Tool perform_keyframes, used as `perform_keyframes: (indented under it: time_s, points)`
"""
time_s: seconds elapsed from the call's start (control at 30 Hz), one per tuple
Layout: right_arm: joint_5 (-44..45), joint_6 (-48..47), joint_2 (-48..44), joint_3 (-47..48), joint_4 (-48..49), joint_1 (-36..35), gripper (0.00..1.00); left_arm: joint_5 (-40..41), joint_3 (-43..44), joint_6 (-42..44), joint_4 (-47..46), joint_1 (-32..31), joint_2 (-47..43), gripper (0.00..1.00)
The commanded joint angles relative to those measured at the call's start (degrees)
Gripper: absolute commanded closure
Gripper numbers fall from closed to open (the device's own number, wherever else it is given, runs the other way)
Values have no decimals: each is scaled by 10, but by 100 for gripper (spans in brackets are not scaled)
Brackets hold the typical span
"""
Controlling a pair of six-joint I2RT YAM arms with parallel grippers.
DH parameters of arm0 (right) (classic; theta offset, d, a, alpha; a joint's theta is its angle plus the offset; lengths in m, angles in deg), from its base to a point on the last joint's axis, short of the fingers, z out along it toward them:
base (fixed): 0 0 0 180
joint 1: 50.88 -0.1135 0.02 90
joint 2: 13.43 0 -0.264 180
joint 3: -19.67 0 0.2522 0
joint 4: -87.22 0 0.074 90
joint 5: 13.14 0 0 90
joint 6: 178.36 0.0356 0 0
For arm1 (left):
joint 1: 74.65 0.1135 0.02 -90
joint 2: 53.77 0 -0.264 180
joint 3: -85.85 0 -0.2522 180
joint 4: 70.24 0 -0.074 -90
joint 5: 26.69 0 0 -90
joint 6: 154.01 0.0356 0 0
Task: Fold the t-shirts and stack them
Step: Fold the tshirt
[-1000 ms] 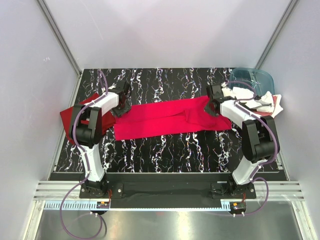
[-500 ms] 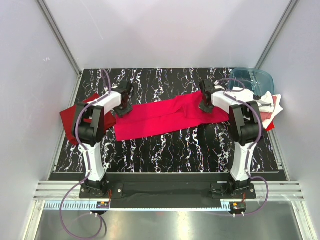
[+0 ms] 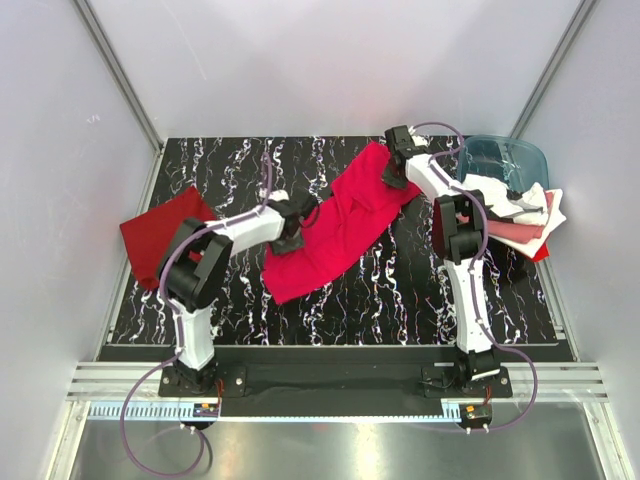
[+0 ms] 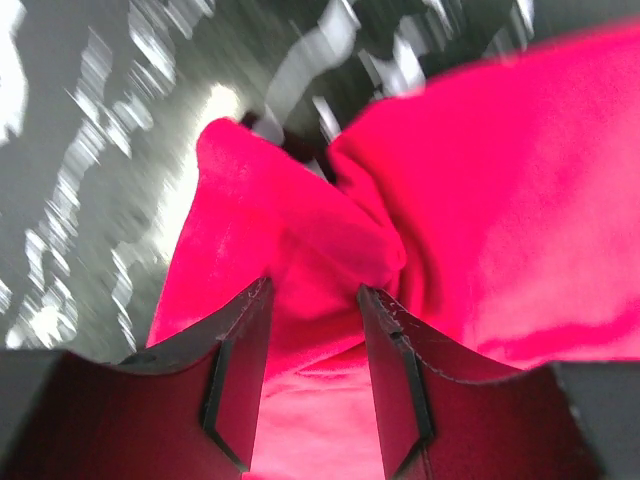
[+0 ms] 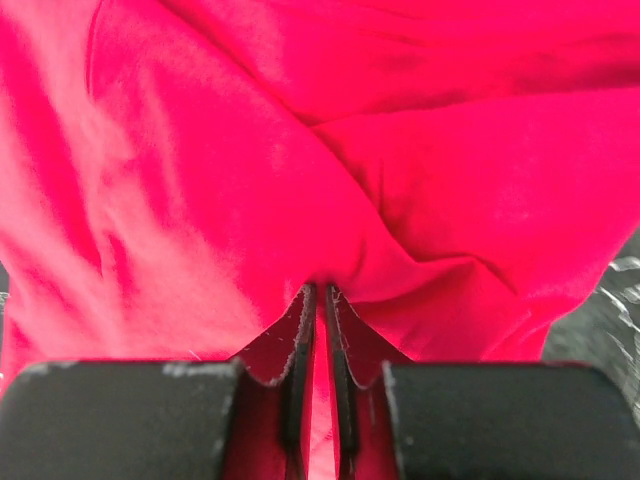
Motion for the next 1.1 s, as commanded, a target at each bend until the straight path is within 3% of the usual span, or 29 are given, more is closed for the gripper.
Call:
perform_keyframes:
  time_s: [0.0,0.27,0.43,0.53,0.77,0.9,1.07]
  points:
    - [-43,-25,46,17,-23,-10,85,-28,-45,-6,21,-53,-17,54]
    - [-72,-61,45,58,-33,-55,82,-41,-179,-99,-44,-206,-72,54]
    - [-109,-69,68,107,-64,-73,82,-25,-193,-191,-60,-310,-75,53]
    - [-124,-78,80,124,-73,-81,81,29,-179,-252,-6,-356,-85,50]
    - [-131,-87,98,150,-81,-83,78,97,-226,-314,59,-375,-182,45]
    - [-153,-91,81,127,-63,-83,74,136,-251,-343,122,-373,-264,36]
    - [-182,-96,-17,16,34,-90,53,130,-258,-289,119,-334,-318,26]
